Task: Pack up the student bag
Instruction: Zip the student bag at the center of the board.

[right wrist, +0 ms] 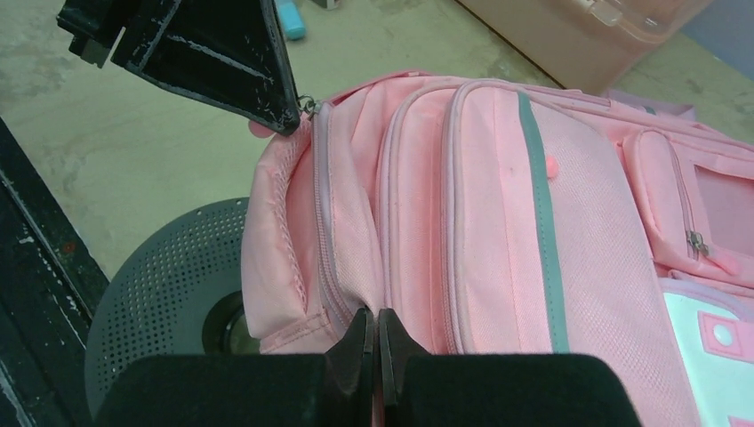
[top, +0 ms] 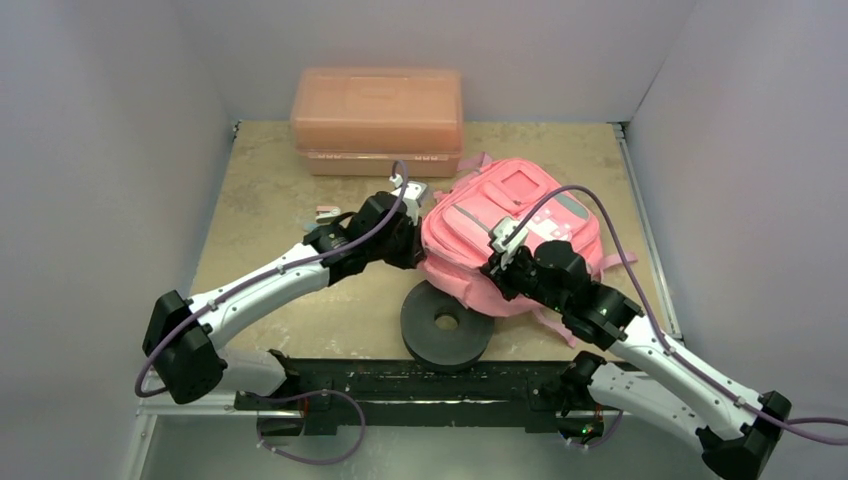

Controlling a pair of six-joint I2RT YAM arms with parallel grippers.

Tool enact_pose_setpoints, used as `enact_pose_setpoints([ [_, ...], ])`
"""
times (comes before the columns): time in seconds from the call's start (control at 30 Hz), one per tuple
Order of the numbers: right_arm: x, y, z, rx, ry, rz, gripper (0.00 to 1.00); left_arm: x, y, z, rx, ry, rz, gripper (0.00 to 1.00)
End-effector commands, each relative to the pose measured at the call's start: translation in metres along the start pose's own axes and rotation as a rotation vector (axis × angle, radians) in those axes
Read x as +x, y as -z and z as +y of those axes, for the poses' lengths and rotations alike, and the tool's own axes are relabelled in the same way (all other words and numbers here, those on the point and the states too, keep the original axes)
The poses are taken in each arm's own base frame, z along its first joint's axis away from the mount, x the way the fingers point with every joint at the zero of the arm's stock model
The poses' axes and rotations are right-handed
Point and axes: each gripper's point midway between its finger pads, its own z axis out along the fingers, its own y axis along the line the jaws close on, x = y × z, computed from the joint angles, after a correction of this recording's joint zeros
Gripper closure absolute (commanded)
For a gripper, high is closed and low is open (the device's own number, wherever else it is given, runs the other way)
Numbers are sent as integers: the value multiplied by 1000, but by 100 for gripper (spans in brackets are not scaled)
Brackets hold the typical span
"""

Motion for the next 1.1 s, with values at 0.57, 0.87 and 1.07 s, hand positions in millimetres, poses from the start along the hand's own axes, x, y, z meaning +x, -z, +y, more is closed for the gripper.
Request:
enact_pose_setpoints([
  [0.57,-53,-11,17,-169,293,-57,38,-28,54,-117,615,-113,-26,100],
  [0.87,-24,-24,-9,-15,334,68,61,-34,69,-119,590,-116,-66,100],
  [1.07,-19,-9,-24,63,354,83,100,-15,37,-62,282,-47,24,100],
])
